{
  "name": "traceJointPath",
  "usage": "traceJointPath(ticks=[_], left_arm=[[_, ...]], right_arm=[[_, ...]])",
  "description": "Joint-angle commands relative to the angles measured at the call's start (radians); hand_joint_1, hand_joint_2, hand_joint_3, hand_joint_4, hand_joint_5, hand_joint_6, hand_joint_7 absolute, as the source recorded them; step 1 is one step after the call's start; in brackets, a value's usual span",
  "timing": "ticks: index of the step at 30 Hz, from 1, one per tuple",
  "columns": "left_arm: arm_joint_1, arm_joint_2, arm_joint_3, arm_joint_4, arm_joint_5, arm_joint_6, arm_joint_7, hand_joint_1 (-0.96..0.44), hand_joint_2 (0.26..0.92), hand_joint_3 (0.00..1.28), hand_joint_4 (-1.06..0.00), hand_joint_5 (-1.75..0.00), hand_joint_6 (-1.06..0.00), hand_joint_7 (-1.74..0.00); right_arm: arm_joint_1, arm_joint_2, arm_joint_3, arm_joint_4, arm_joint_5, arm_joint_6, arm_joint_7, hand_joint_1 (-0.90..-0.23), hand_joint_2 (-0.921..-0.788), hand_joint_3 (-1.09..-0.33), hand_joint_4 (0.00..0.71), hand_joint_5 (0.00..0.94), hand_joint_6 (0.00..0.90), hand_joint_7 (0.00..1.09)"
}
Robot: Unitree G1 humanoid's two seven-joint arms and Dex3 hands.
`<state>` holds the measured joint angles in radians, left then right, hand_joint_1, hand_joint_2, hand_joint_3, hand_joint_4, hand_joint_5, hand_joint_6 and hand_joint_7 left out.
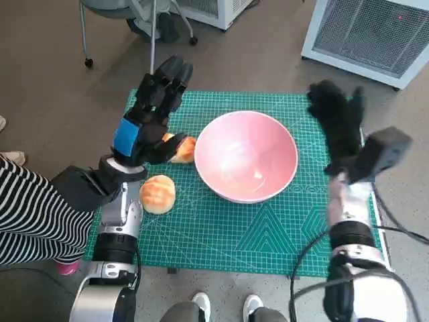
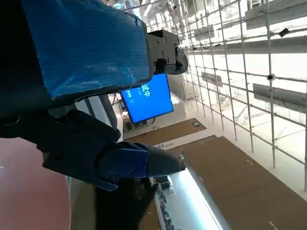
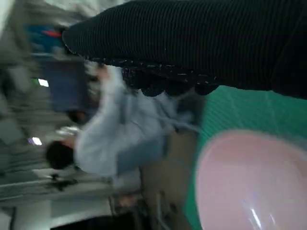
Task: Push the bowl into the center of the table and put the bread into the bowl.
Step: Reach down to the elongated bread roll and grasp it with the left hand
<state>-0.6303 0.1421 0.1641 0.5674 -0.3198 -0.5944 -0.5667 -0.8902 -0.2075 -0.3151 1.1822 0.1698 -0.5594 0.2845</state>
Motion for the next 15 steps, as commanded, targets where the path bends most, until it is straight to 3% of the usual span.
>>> traceJointPath(ticks=[1,7,15], left_arm=[[0.004,-0.015,-0.014,-0.019,0.012,0.001,0.011,-0.70,0.921,0.31,-0.08,0.00,0.00,-0.37],[-0.010,-0.023,-0.029,-0.035,0.020,0.019,0.030,-0.71,0.921,0.31,-0.09,-0.01,0.00,-0.38],[-0.020,-0.036,-0.058,-0.099,0.035,0.056,0.059,-0.73,0.921,0.33,-0.10,-0.01,0.00,-0.42]], right_arm=[[0.056,0.008,0.009,-0.067,0.003,-0.079,0.012,-0.669,-0.921,-0.777,0.111,0.013,0.104,0.17],[0.111,0.044,0.016,-0.221,0.063,-0.145,0.086,-0.670,-0.921,-0.752,0.119,0.012,0.126,0.19],[0.217,0.076,0.073,-0.500,0.115,-0.118,0.155,-0.721,-0.921,-0.688,0.135,0.014,0.157,0.21]])
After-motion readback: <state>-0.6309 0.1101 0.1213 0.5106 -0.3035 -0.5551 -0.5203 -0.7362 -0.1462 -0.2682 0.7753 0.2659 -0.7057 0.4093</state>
